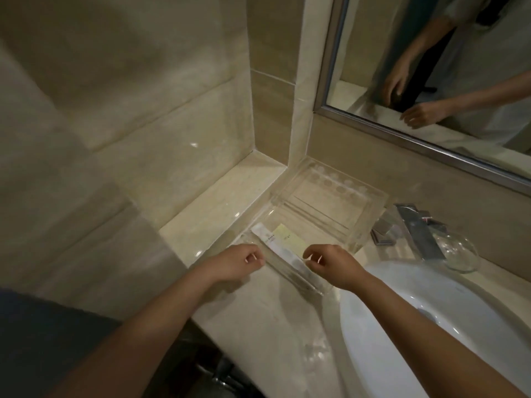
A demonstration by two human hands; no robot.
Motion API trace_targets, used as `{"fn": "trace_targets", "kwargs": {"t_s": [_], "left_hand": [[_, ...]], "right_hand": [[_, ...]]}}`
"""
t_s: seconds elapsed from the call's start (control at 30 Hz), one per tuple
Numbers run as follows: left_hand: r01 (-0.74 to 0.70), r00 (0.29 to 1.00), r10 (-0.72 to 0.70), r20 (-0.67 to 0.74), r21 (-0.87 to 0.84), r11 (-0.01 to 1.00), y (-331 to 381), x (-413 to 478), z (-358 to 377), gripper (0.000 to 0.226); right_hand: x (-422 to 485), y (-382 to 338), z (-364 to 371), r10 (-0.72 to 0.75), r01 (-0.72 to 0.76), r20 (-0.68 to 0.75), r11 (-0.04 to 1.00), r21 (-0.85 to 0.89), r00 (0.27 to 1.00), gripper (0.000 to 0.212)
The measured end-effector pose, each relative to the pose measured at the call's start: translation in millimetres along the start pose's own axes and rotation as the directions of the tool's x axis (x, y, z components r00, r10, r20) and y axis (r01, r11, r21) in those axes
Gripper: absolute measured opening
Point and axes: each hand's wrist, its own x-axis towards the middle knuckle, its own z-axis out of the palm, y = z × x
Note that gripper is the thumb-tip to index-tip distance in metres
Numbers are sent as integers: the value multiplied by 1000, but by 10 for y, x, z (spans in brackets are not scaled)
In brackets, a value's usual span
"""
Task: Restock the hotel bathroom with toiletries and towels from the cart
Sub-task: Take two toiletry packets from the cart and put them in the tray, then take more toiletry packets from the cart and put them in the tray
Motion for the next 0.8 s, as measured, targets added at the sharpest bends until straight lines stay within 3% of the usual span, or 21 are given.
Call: {"fn": "trace_targets", "kwargs": {"t_s": [0.23,0.43,0.6,0.8], "left_hand": [[160,980,-159,-121,-4,987,-140,-1029,229,21],[259,934,-266,-240,-60,964,-360,-2174,559,25],[365,819,-431,-378,-235,901,-666,-3327,855,16],[424,584,-612,-534,-442,790,-885,-4732,1326,23]], "right_hand": [[-362,-546,101,-204,202,114,979,25,972,18],[-672,-1225,472,-430,432,217,901,40,877,9],[-1030,-2004,978,-576,611,362,791,21,733,15],[-1610,-3100,1614,-683,781,542,620,75,490,12]]}}
